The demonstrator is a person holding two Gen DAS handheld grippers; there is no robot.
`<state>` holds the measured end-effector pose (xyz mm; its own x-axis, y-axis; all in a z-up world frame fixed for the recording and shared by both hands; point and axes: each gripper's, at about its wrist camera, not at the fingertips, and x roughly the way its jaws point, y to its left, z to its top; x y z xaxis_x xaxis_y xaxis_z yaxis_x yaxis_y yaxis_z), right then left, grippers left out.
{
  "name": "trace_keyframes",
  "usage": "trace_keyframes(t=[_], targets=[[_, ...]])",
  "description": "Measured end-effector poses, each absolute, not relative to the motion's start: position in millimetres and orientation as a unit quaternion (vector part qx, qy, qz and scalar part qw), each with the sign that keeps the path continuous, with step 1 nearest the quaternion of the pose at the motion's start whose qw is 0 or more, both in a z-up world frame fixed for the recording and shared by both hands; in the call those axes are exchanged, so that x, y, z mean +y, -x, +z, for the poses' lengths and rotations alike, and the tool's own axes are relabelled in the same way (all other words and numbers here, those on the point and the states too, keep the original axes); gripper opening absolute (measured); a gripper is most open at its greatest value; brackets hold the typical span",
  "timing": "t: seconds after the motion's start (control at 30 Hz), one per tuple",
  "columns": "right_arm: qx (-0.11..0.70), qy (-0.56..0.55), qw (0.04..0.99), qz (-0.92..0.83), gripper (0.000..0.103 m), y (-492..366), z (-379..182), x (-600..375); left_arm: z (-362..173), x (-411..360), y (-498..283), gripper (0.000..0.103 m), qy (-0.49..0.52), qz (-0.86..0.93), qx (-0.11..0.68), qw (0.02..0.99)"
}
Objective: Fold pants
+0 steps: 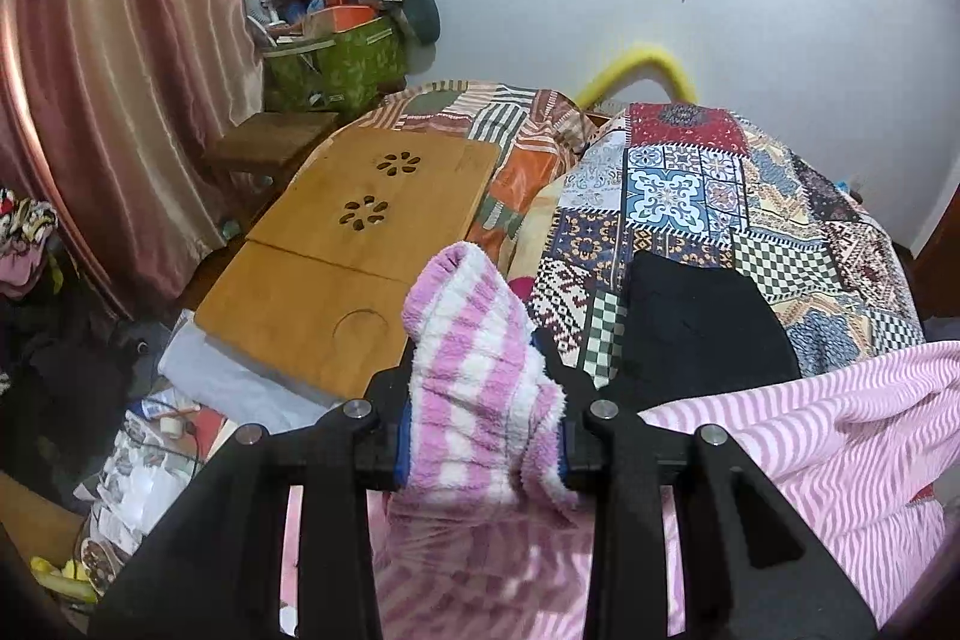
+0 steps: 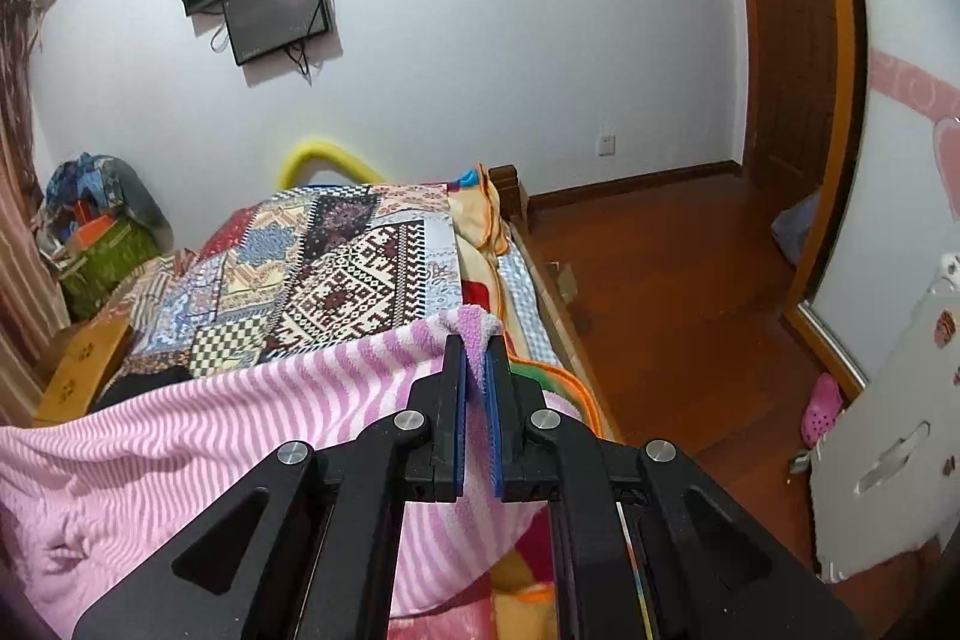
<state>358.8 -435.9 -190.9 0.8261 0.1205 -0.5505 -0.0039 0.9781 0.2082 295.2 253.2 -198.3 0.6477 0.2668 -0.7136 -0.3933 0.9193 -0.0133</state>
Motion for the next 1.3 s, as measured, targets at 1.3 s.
trace_keyframes(t=[1.3], targets=[[0.349,-0.221,0.910,-0.018,0.005,-173.9,-259.4,-470.9,-325.1,285.7,-100.4,0.034,0.200,0.182,0.461,0.845]])
